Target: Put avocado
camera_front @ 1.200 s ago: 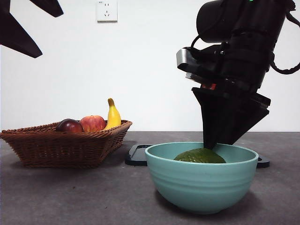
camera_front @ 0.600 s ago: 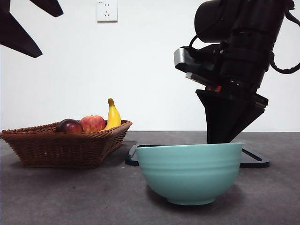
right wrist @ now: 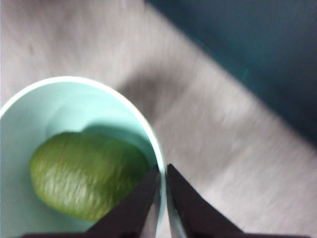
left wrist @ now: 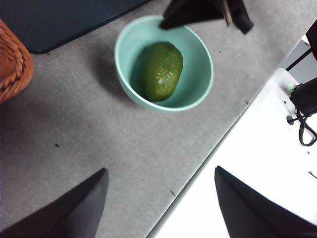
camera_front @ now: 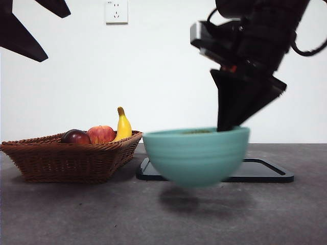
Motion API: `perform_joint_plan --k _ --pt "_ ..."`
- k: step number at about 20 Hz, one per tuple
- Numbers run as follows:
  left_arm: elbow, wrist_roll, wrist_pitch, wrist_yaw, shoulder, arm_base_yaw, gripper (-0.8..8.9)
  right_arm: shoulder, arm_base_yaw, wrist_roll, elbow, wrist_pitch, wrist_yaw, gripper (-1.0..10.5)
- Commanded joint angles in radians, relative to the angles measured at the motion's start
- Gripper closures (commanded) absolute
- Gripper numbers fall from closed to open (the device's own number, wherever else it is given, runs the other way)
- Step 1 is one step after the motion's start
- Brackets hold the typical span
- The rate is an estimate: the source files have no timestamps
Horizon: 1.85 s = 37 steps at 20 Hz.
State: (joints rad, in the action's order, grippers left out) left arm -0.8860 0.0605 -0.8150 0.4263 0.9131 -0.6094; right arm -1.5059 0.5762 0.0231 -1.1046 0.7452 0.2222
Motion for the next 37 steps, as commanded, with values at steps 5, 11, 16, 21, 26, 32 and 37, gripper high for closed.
perform_joint_plan --k 5,11,16,21,26,32,37 --pt "-0.009 -0.019 0.023 0.008 0.005 -0.008 4.72 -0.021 -0.082 -0.002 -0.143 -0.011 -0.041 9.4" --pt "-0.009 -0.019 0.024 0.008 0.005 -0.008 4.72 -0.179 -0.230 -0.017 -0.305 -0.016 -0.039 9.4" --pt "-0.009 -0.019 0.023 0.008 0.005 -0.008 4.72 -0.339 -0.265 -0.007 -0.336 -0.139 -0.028 9.4" --pt "-0.009 -0.019 0.023 0.008 0.005 -0.008 4.72 -0.416 -0.265 0.002 -0.336 -0.203 -0.028 9.4" --pt "-0.008 -0.019 0.026 0.008 0.005 -0.008 4.72 -0.420 -0.264 0.007 -0.336 -0.195 -0.017 9.2" --pt "-0.009 -0.019 0.026 0.008 0.005 -0.008 4.72 -0.304 -0.267 0.050 -0.357 -0.174 -0.024 8.0" --pt "-0.009 -0.023 0.030 0.008 0.005 -0.008 4.72 -0.034 -0.237 0.042 -0.352 0.042 -0.014 8.0"
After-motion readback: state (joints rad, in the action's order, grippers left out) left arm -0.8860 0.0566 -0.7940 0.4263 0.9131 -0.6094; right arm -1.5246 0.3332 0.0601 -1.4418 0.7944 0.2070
